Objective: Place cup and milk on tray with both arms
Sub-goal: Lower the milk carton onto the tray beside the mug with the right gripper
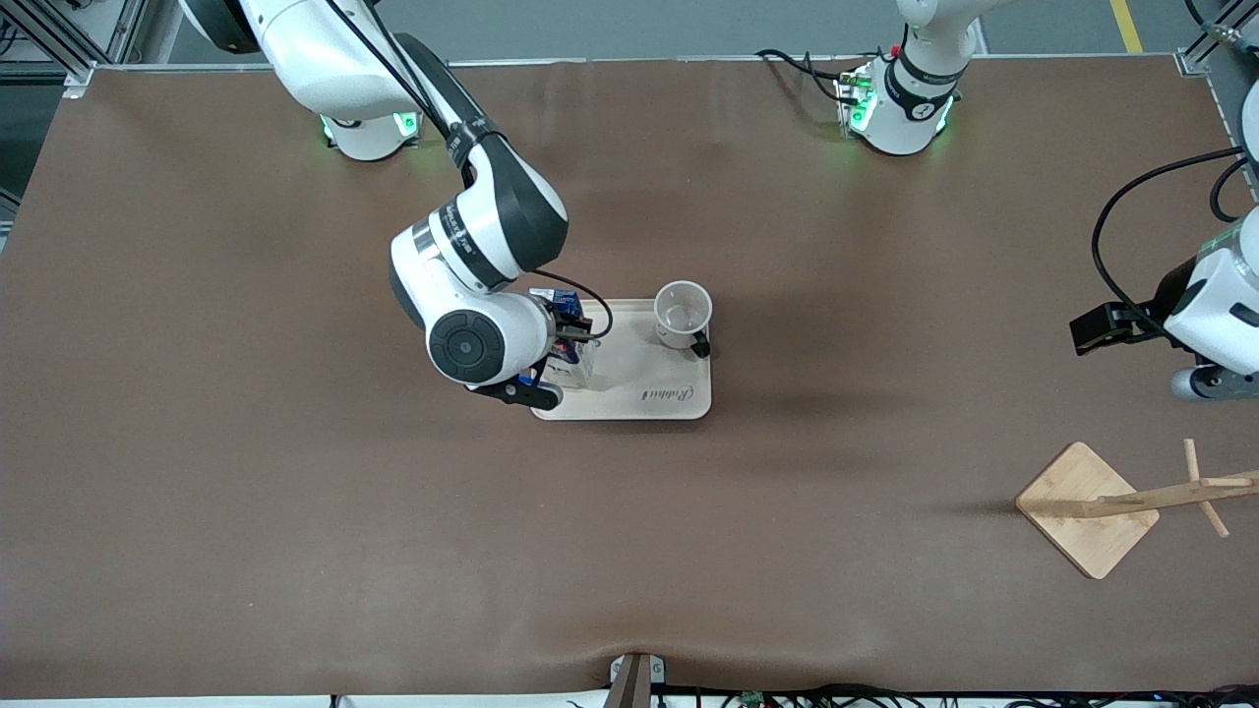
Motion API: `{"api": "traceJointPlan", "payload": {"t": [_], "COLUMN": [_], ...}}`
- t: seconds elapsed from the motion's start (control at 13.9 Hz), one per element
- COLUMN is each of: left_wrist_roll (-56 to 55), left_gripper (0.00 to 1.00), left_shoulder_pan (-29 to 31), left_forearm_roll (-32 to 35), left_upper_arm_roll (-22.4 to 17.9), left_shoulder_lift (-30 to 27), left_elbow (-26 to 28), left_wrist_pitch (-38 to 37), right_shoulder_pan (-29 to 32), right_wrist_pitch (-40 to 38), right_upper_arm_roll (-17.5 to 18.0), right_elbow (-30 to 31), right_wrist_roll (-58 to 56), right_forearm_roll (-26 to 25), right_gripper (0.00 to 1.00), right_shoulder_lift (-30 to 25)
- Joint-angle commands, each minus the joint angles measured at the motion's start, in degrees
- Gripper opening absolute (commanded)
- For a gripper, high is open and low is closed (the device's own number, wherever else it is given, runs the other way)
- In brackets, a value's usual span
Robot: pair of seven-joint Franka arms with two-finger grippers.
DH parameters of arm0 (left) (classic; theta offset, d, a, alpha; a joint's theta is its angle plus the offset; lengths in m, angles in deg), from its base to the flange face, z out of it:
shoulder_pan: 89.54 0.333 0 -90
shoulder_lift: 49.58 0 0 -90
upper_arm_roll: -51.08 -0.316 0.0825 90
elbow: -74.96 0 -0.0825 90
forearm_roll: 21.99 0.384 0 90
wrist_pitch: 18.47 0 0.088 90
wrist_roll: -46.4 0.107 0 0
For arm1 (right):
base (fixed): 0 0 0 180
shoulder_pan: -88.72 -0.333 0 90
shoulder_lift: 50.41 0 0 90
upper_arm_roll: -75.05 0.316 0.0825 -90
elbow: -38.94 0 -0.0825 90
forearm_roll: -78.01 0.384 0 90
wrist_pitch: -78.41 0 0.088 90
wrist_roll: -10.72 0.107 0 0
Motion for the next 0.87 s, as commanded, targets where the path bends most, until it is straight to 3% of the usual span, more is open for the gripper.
{"api": "traceJointPlan", "payload": {"t": [0.0, 0.36, 0.43, 0.51, 0.58, 0.65, 0.79], "left_wrist_roll": [0.4, 0.1, 0.0, 0.0, 0.0, 0.0, -0.1], "left_gripper": [1.00, 1.00, 1.00, 1.00, 1.00, 1.00, 1.00], "left_shoulder_pan": [0.6, 0.6, 0.6, 0.6, 0.6, 0.6, 0.6], "left_forearm_roll": [0.0, -0.3, -0.3, -0.3, -0.3, -0.3, -0.5], "left_upper_arm_roll": [0.3, 0.3, 0.3, 0.4, 0.3, 0.4, 0.4], "left_shoulder_lift": [-2.6, -3.9, -4.0, -4.3, -4.5, -4.5, -4.9], "left_elbow": [1.8, 2.0, 1.9, 2.0, 1.9, 1.9, 1.9], "left_wrist_pitch": [-0.6, -2.1, -2.4, -2.6, -2.6, -2.6, -2.6], "right_shoulder_pan": [-0.7, -2.4, -2.6, -2.9, -2.9, -3.0, -3.2], "right_wrist_pitch": [-0.9, 0.2, 0.3, 0.4, 0.4, 0.5, 1.5], "right_upper_arm_roll": [-0.6, -0.6, -0.6, -0.7, -0.7, -0.7, -0.7], "right_elbow": [-1.6, -1.6, -1.6, -1.6, -1.6, -1.6, -1.6], "right_wrist_roll": [0.7, 0.9, 0.6, 0.4, 0.4, 0.8, 0.6], "right_forearm_roll": [1.7, 1.5, 1.5, 1.4, 1.0, 0.9, 0.9], "right_gripper": [0.11, 0.12, 0.22, 0.64, 0.77, 1.00, 1.00], "right_shoulder_lift": [1.9, 3.5, 3.5, 3.9, 4.1, 4.1, 3.9]}}
